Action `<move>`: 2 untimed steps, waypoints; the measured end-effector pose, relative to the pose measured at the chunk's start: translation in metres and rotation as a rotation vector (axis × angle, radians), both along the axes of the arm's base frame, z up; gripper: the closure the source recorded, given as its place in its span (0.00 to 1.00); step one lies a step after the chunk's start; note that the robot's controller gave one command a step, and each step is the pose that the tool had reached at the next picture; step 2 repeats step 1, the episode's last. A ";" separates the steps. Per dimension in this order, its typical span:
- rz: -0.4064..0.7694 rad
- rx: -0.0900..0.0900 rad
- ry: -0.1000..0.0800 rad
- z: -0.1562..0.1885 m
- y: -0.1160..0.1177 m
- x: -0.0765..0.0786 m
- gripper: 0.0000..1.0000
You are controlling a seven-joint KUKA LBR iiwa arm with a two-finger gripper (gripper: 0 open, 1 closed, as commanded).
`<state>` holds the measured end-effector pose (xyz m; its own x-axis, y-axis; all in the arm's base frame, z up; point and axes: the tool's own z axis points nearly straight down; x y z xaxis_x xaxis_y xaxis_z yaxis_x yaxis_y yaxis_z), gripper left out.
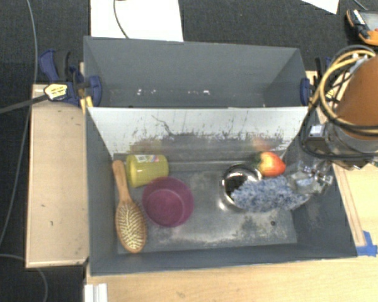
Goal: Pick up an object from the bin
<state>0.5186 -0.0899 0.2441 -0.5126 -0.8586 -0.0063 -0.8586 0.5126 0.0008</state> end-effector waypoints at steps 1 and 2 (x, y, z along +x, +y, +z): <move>-0.009 0.000 0.001 0.030 0.003 0.005 1.00; -0.009 0.000 0.001 0.030 0.003 0.005 1.00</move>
Offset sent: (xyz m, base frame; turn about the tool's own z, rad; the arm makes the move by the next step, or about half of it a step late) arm -0.0109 -0.0162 0.1107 -0.2070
